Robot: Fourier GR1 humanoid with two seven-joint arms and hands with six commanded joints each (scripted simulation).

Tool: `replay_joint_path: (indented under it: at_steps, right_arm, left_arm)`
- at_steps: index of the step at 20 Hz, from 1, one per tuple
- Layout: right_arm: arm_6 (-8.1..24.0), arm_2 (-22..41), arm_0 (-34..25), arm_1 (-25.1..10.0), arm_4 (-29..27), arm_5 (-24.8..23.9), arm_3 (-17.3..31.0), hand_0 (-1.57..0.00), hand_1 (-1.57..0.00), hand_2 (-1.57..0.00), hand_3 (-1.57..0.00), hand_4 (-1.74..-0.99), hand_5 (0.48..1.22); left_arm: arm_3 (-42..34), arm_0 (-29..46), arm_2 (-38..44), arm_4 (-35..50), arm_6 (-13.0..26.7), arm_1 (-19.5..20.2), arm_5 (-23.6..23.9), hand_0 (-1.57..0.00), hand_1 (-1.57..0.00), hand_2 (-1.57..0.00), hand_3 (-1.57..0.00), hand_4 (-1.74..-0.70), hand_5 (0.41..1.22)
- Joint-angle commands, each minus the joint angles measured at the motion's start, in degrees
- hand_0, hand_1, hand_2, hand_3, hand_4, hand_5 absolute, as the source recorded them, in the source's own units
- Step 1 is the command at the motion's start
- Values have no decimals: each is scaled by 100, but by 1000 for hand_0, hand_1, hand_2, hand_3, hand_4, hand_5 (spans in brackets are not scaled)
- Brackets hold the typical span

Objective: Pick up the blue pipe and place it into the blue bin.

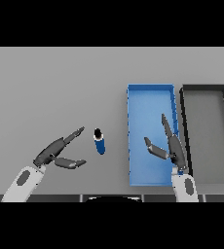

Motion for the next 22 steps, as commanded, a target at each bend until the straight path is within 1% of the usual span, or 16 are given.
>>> replay_joint_path:
  at_steps: [1,3,5,6,7,8,9,11,13,14,15,16,18,19,20,22]
  right_arm:
    - [-51,37,11,37,28,1,57,1,1,1,1,-1223,619]
    - [-13,-23,-22,-4,-11,12,81,1,1,1,1,-1228,621]
    - [-117,51,105,43,55,-29,-71,1,1,1,1,-1231,623]
    - [-55,38,101,38,46,-29,-66,1,1,1,1,-1229,622]
    - [-65,3,105,26,4,-9,-17,1,1,1,1,-1229,621]
    - [-112,-8,156,-9,-11,16,-47,1,1,1,1,-1223,618]
    - [-82,-42,140,-32,-13,16,21,1,1,1,1,-1218,612]
    - [-124,6,186,-11,19,5,-86,1,1,1,1,-1208,608]
    - [-4,0,124,25,26,-41,-105,1,1,1,1,-1204,607]
    - [-14,18,140,26,11,-8,-111,1,1,1,1,-1201,605]
    - [-47,8,157,14,14,-2,-83,1,1,1,1,-1202,606]
    - [29,-12,98,12,-21,12,-57,1,1,1,1,-1204,607]
    - [24,-61,128,0,-82,23,-38,1,1,1,1,-1206,606]
    - [-62,-84,174,-21,-98,28,-50,1,1,1,1,-1204,605]
    - [-45,-67,174,-18,-19,-16,-12,1,1,1,1,-1196,603]
    - [-103,-5,231,48,-23,-16,-123,1,1,1,1,-1198,605]
  left_arm:
    - [56,-56,-26,-35,-36,-102,36,1,1,1,1,-1186,466]
    - [223,-159,-170,-161,92,-368,100,1,1,1,1,-1189,463]
    - [453,-254,-233,-215,109,-544,82,1,1,1,1,-1200,467]
    - [586,-249,-331,-281,82,-709,84,1,1,1,1,-1206,468]
    - [760,-384,-365,-342,193,-859,113,1,1,1,1,-1195,467]
    - [861,-440,-385,-327,162,-995,112,1,1,1,1,-1191,467]
    - [978,-528,-392,-316,142,-1084,77,1,1,1,1,-1189,469]
    - [1216,-734,-442,-404,182,-1295,102,1,1,1,1,-1172,464]
    - [1458,-860,-530,-620,79,-1405,139,1,1,1,1,-1136,459]
    - [1562,-962,-538,-650,90,-1503,158,1,1,1,1,-1131,462]
    - [1635,-981,-529,-545,-28,-1616,85,1,1,1,1,-1153,479]
    - [1725,-1027,-519,-491,-12,-1702,51,1,1,1,1,-1171,495]
    - [1863,-1054,-508,-476,-242,-1864,71,1,1,-1,1,-1215,533]
    - [1949,-1043,-520,-477,-278,-1982,113,1,-2,-39,-6,-1240,558]
    - [1936,-1090,-477,-426,-266,-2057,160,1,-40,-110,-43,-1267,585]
    - [1929,-1073,-461,-393,-228,-2152,247,-100,-265,-357,-215,-1317,651]
